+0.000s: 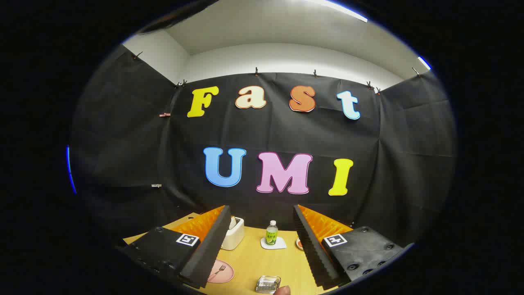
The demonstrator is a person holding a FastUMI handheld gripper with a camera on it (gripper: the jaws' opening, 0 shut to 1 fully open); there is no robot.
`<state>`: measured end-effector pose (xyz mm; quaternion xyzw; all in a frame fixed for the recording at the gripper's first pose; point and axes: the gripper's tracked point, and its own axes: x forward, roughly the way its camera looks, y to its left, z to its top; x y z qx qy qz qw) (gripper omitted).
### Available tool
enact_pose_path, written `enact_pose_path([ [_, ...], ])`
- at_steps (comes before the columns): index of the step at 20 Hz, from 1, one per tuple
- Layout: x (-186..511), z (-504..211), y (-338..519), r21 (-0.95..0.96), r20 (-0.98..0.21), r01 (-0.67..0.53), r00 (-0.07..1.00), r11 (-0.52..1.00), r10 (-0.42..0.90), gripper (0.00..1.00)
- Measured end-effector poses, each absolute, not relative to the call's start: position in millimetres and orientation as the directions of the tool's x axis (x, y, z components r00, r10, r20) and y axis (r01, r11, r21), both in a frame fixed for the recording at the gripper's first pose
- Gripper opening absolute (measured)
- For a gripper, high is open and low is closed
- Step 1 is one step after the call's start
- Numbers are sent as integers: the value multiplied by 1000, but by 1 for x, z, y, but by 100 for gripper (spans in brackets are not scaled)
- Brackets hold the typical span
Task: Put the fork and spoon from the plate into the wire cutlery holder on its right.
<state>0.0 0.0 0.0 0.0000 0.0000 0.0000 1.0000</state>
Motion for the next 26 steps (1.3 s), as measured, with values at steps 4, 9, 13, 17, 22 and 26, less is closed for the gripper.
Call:
enact_pose_path([
  [4,0,-14,17,-34,-35,39,999,999,-40,94],
  [9,4,-14,62,-63,-20,57,998,996,-58,95],
  [13,12,-19,82,-64,-28,26,999,998,-28,94],
  [17,23,-36,84,-69,-54,28,998,997,-32,94],
  [22,36,-101,108,-25,-246,-49,968,998,41,94],
  [26,39,-184,130,20,-478,-105,872,994,102,92],
])
